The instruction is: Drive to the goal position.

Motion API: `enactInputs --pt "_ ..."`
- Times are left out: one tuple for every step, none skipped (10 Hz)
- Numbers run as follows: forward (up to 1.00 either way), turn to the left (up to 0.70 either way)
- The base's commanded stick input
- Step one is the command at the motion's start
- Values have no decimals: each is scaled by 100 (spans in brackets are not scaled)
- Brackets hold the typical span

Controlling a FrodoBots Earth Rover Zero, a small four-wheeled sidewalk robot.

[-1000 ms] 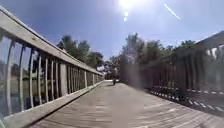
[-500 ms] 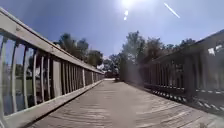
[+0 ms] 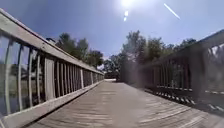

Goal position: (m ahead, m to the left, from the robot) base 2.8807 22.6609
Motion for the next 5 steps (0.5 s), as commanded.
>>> enactInputs --pt "45 0" --pt "45 0" --pt "45 0" --pt "45 0" --pt "45 0"
